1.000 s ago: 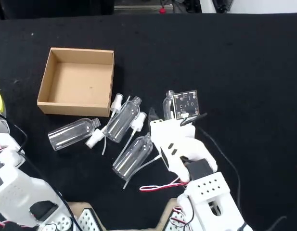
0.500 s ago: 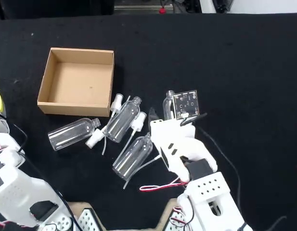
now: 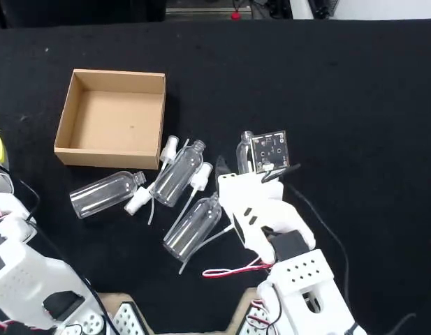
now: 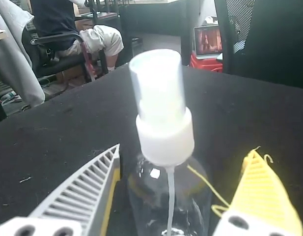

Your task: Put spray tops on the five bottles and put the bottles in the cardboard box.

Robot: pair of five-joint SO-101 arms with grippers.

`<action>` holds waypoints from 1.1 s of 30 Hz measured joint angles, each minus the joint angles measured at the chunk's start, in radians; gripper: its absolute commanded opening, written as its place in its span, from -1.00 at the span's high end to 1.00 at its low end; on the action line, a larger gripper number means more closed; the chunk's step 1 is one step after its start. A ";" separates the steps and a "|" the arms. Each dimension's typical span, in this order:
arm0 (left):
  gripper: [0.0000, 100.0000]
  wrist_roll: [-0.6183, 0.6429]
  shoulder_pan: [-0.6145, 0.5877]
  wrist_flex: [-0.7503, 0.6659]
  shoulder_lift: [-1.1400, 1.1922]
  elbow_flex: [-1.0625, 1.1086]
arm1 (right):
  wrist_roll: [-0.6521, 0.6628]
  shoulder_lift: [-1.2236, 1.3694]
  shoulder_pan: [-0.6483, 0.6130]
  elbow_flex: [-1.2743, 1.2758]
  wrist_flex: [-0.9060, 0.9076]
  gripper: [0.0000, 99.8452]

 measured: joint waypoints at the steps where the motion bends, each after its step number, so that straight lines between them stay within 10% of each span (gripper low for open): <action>1: 0.27 0.000 0.000 0.000 0.000 0.000 | 0.000 0.000 0.000 0.000 0.000 0.58; 33: 0.55 0.003 0.009 0.044 0.000 0.000 | 0.000 0.000 0.000 0.000 0.000 0.58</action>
